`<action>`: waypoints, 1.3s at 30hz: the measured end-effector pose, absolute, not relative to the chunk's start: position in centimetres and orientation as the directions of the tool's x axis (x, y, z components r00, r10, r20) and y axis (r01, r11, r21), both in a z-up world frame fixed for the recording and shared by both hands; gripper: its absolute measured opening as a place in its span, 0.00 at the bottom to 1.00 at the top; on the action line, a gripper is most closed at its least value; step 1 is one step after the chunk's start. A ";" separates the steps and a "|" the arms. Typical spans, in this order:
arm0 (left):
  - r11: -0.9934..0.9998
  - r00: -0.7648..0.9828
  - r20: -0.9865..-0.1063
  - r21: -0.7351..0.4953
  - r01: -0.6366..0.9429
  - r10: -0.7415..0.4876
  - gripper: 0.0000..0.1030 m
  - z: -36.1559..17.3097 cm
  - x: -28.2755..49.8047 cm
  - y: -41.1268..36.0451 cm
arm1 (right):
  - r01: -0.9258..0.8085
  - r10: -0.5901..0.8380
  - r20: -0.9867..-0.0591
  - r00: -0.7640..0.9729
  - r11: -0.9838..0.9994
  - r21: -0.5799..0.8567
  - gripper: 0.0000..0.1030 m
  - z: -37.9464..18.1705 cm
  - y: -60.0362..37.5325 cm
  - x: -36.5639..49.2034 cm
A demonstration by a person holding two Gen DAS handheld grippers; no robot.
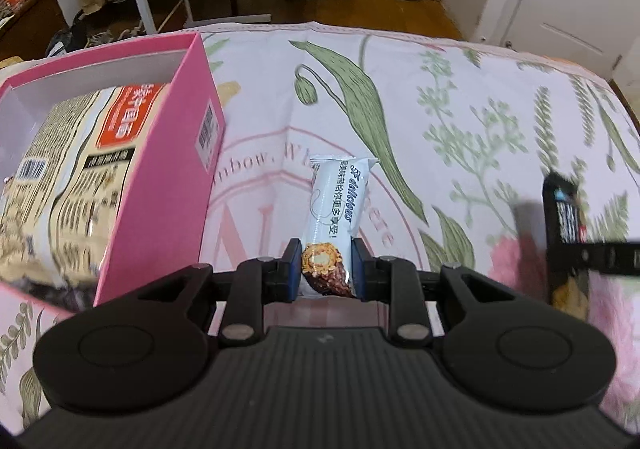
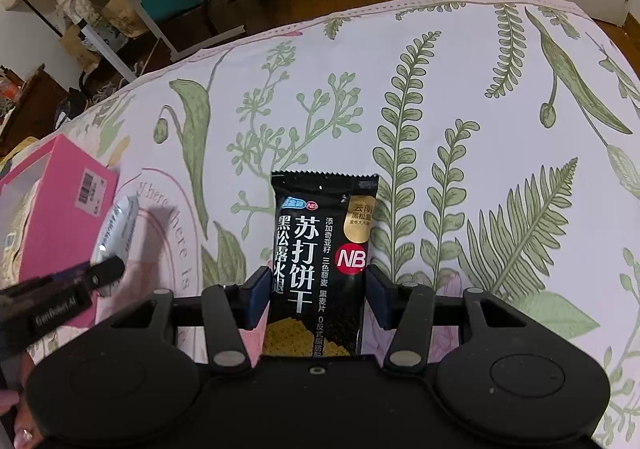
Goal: Organize snacks
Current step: 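Lift the snack bar with the left gripper while the right lifts the NB pack, then carry the snack bar with the left gripper while the right carries the NB pack over the box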
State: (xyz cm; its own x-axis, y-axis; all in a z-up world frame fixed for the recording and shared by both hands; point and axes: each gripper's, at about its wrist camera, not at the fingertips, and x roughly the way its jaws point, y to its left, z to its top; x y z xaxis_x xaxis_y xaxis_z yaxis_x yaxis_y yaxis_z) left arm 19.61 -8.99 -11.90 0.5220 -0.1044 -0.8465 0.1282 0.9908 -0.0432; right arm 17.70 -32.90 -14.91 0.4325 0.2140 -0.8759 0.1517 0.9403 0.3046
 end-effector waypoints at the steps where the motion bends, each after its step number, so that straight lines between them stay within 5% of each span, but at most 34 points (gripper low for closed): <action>1: 0.989 0.518 -0.848 -0.043 0.139 -0.110 0.24 -11.8 19.0 -9.0 | 0.147 0.215 -0.873 0.439 0.941 0.306 0.53 -14.7 -32.8 17.4; 11: 0.977 0.480 -0.858 -0.100 0.188 -0.181 0.24 -11.3 14.9 -8.0 | 0.084 0.200 -0.871 0.449 0.961 0.264 0.53 -14.3 -30.7 15.3; 15: 0.972 0.484 -0.850 -0.123 0.198 -0.206 0.24 -10.9 14.0 -7.7 | 0.073 0.162 -0.881 0.445 0.974 0.216 0.64 -14.6 -30.1 15.4; 20: 0.970 0.469 -0.854 -0.153 0.191 -0.227 0.24 -11.3 13.4 -6.9 | 0.090 0.156 -0.904 0.397 0.974 0.208 0.65 -17.3 -29.9 16.7; 23: 0.969 0.467 -0.853 -0.162 0.187 -0.233 0.24 -11.3 13.1 -6.5 | 0.046 0.099 -0.901 0.423 0.990 0.130 0.51 -17.7 -28.8 16.7; 39: 0.960 0.415 -0.871 -0.193 0.205 -0.264 0.23 -9.0 10.4 -3.0 | -0.147 0.312 -0.859 0.406 0.950 0.276 0.51 -9.6 -23.9 9.9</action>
State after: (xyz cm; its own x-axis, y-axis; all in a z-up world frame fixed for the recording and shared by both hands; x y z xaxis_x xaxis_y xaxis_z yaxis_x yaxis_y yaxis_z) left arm 10.35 -3.01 -8.95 0.4150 -0.2636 -0.8708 0.2049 0.9596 -0.1929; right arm 9.93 -23.89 -9.61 0.4055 0.3120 -0.8592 -0.1469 0.9500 0.2756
